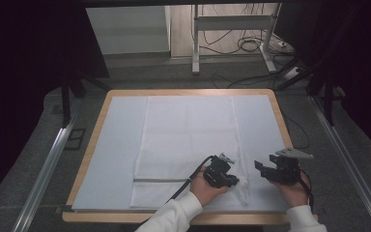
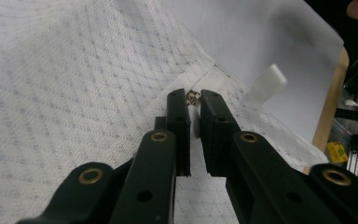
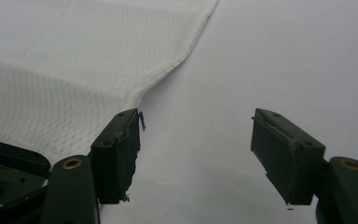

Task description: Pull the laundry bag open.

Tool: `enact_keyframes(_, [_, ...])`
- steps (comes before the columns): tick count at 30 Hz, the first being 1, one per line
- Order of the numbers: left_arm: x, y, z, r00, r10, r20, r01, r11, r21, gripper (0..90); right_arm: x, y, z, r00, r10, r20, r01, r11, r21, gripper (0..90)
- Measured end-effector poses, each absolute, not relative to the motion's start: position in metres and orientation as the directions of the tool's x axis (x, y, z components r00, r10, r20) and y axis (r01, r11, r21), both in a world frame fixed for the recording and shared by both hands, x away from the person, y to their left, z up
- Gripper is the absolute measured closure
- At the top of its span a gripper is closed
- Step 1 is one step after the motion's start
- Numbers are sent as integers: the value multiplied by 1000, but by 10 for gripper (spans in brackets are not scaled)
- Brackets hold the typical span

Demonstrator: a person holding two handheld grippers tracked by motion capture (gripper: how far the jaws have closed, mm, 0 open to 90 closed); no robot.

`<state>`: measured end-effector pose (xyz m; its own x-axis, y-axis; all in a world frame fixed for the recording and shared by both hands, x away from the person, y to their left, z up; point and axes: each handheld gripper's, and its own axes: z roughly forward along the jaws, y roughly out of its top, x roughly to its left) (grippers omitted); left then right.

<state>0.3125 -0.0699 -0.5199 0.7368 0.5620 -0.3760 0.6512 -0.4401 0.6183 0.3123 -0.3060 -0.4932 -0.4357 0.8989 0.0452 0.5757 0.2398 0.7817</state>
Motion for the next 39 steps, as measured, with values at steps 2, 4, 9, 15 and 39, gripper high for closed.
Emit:
enact_keyframes(2, [313,-67,-517,738,554,-385,651,-433,623,836,312,-306,-493,-437,898,49,576,238,782,322])
enact_keyframes(4, [313,-64,-514,739,550,-389,649,-429,628,836,312,-307,-492,-436,899,52,578,235,782,323])
enact_keyframes(9, [313,-55,-507,744,545,-387,641,-417,644,837,311,-307,-490,-434,899,55,575,230,786,322])
enact_keyframes(15, [311,-49,-503,747,550,-374,632,-411,657,840,311,-307,-490,-434,900,54,576,231,784,322])
enact_keyframes(39, [308,-33,-502,745,557,-368,629,-399,667,851,309,-285,-472,-482,838,257,656,151,740,309])
